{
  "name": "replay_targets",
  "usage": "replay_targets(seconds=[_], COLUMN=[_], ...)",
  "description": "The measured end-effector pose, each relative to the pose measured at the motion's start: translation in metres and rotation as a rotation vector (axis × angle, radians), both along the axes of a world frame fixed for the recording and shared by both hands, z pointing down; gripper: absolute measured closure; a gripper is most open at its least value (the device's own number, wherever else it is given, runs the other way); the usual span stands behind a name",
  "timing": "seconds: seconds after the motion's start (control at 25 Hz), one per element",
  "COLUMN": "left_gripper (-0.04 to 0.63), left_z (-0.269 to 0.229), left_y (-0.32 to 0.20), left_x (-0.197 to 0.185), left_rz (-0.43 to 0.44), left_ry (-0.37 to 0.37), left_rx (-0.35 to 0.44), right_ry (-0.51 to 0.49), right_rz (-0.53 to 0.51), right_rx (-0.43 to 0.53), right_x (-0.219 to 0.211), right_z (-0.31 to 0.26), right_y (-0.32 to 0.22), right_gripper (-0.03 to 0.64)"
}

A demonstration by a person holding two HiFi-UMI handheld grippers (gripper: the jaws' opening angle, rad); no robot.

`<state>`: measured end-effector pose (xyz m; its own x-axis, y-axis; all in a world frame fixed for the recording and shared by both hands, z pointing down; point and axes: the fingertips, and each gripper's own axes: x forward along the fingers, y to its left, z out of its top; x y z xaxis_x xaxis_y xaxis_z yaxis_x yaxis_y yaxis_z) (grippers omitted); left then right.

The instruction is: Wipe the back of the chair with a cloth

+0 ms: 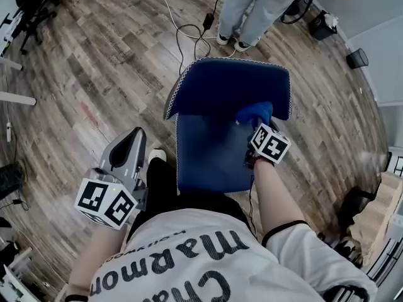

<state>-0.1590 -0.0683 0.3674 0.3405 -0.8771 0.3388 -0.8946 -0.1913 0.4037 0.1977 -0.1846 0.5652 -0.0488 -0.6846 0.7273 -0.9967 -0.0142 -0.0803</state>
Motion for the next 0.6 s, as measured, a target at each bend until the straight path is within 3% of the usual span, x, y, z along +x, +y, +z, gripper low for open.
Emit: replay_targets(seconds=[0.2,0.36,0.48,0.6], left_gripper=[0.586,0.586,0.586,0.586], left_z=[0.008,0.014,0.013,0.014], left_y=[0.003,0.003,0.005,0.011], left_x=[-0.007,-0.009,-0.015,-0.025], left_rz=[-0.01,-0.006,-0.013,-0.034], left_ry=[0.019,0.04,0.037,0.031], left_rx=[-0.011,-0.023,-0.024,-0.024], right_ry=[-0.111,-0.133,-0.112,-0.098], right_rz=[-0.22,-0.407,-0.544,-0.579], right_rx=[-0.079,-0.123,-0.117,-0.11], right_x=[-0.117,-0.197,-0.238,-0.256], right_z=[0.027,0.031,0.026,0.027], right_y=[0.024,0.039,0.044,0.043], right_gripper=[0.503,0.503,0.503,0.503])
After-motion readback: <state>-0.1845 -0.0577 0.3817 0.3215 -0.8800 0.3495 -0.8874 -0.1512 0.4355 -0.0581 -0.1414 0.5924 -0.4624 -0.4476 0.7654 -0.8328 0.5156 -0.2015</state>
